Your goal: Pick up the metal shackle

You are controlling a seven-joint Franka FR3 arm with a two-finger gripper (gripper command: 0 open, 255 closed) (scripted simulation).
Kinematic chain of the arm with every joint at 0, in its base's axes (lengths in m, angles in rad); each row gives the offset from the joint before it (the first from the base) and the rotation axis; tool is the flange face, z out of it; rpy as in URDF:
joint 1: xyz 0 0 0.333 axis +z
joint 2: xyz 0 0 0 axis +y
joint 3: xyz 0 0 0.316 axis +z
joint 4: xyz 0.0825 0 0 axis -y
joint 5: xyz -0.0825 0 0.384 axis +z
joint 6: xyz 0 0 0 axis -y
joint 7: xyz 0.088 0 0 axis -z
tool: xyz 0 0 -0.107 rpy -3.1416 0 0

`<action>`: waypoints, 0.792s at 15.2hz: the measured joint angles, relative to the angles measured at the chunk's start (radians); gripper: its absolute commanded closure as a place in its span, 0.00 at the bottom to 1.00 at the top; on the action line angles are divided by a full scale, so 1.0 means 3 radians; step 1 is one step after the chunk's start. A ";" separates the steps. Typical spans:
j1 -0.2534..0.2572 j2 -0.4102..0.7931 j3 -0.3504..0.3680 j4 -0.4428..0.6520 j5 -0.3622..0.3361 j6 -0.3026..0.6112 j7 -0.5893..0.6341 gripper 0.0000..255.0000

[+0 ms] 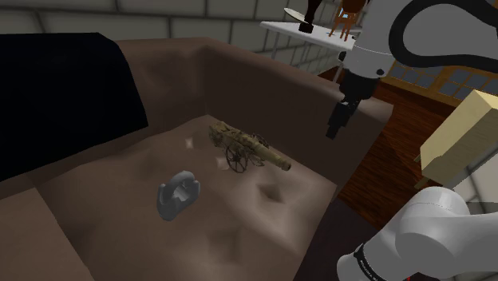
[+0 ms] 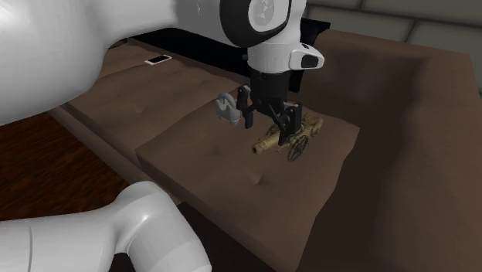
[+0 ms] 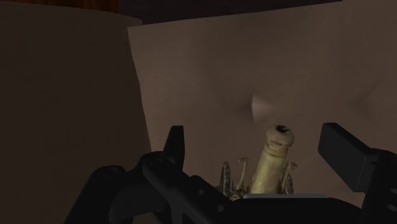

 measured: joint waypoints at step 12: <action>-0.0052 0.0367 0.0796 -0.0060 0.0842 0.0315 0.1606 0.00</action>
